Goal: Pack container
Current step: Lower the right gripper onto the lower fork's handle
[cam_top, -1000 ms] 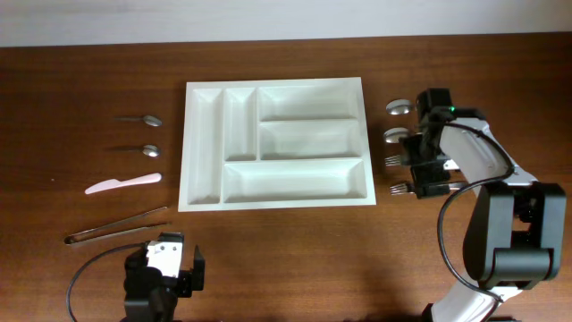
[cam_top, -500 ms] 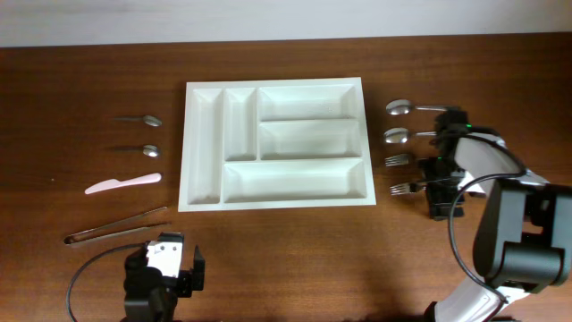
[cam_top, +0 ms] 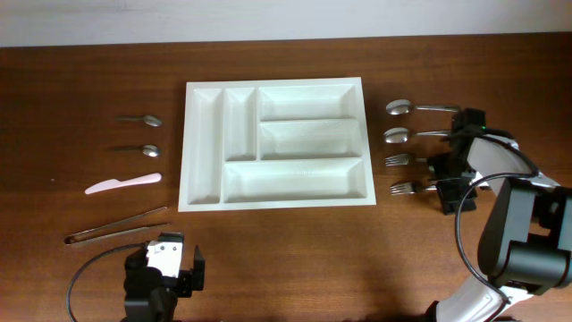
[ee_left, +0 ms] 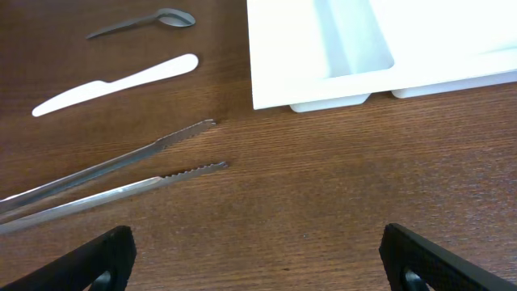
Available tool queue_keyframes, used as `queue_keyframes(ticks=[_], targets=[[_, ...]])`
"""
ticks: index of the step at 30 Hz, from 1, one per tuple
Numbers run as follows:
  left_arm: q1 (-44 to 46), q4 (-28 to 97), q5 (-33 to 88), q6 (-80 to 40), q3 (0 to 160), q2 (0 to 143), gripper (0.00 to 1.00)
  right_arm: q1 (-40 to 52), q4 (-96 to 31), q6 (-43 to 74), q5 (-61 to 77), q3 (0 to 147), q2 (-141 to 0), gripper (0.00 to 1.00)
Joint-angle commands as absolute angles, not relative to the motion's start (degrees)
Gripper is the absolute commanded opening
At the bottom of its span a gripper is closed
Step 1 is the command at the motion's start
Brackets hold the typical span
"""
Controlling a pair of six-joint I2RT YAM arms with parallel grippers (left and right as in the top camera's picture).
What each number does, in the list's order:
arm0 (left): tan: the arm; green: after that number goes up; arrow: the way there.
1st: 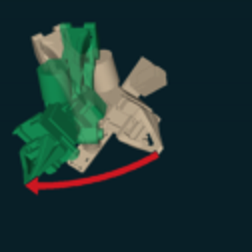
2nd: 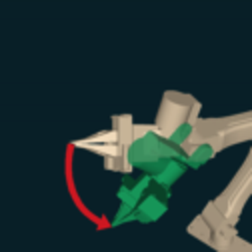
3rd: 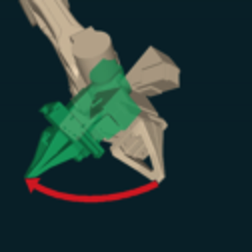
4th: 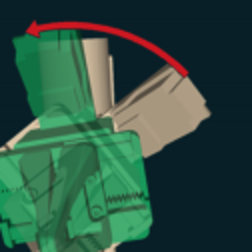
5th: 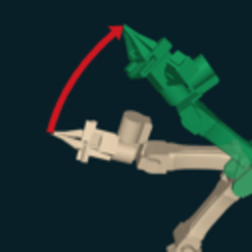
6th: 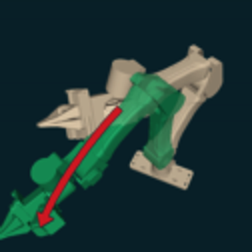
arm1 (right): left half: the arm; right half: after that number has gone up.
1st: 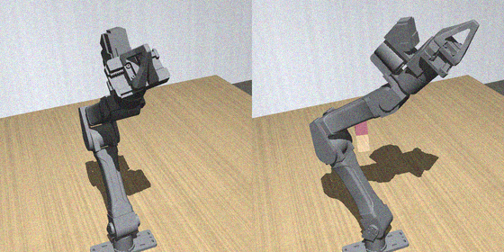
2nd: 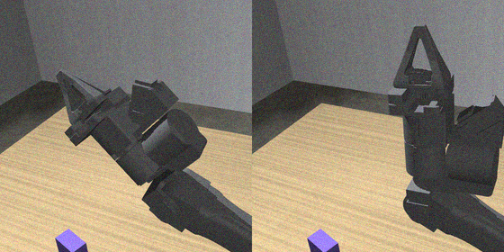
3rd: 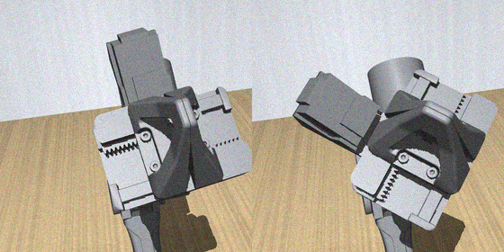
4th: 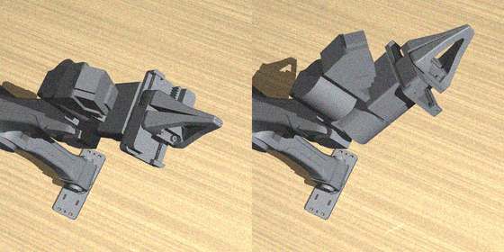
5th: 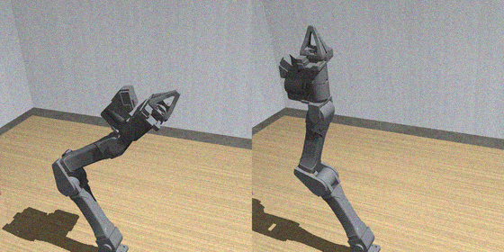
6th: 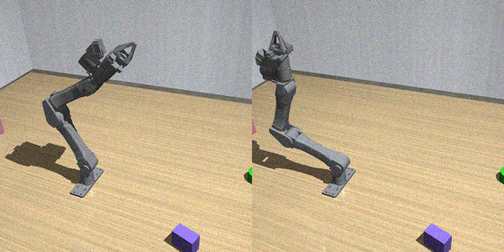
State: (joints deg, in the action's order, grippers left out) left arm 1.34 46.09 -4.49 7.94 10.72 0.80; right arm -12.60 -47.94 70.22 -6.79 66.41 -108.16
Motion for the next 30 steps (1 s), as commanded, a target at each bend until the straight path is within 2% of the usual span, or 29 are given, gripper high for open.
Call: queue_keyframes(ticks=[1,6,23,27,30], targets=[[1.61,46.11,-4.27,8.69,10.55,0.34,0.99,-9.8,-47.42,69.23,-7.11,65.8,-108.27,0.95],[1.61,46.11,-4.27,8.69,10.55,0.34,0.99,-8.19,-46.22,69.45,-6.07,65.8,-108.27,0.95],[1.61,46.11,-4.27,8.69,10.55,0.34,0.99,-7.77,-47.53,75.55,-1.91,65.71,-108.29,0.82],[1.61,46.11,-4.27,8.69,10.55,0.34,0.99,-7.38,-47.4,78.61,-1.87,63.72,-108.29,0.74],[1.61,46.11,-4.27,8.69,10.55,0.34,0.99,-7.07,-41.78,80.03,-1.58,59.46,-108.29,0.75]])
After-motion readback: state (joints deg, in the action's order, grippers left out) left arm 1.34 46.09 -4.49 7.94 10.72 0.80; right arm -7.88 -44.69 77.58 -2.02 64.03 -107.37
